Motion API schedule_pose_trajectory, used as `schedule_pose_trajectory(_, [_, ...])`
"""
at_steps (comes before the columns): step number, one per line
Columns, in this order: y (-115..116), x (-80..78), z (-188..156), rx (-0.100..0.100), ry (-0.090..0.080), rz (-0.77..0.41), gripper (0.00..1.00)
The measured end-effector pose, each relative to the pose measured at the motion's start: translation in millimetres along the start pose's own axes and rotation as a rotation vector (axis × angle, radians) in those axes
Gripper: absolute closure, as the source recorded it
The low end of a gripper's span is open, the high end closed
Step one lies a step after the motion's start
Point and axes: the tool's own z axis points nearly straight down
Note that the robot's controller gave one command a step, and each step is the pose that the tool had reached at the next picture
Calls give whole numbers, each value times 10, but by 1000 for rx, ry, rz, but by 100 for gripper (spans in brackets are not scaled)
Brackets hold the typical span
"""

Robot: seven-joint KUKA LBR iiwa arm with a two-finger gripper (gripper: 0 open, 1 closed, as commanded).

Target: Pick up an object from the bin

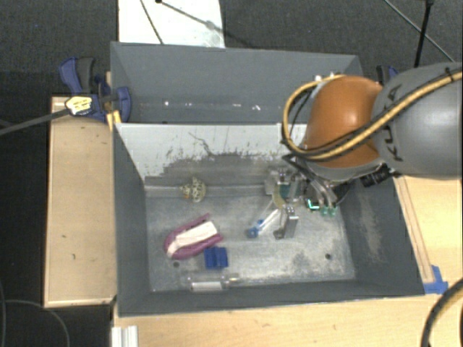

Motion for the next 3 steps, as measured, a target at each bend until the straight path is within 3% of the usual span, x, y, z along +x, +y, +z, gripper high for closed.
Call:
schedule_pose_trajectory(1, [-197, -235, 793, 1, 0, -164, 0])
schedule_pose_trajectory(2, [-186, -249, 765, 0, -5, -162, 100])
schedule_pose_trajectory(3, [-143, -201, 265, 0, -12, -140, 100])
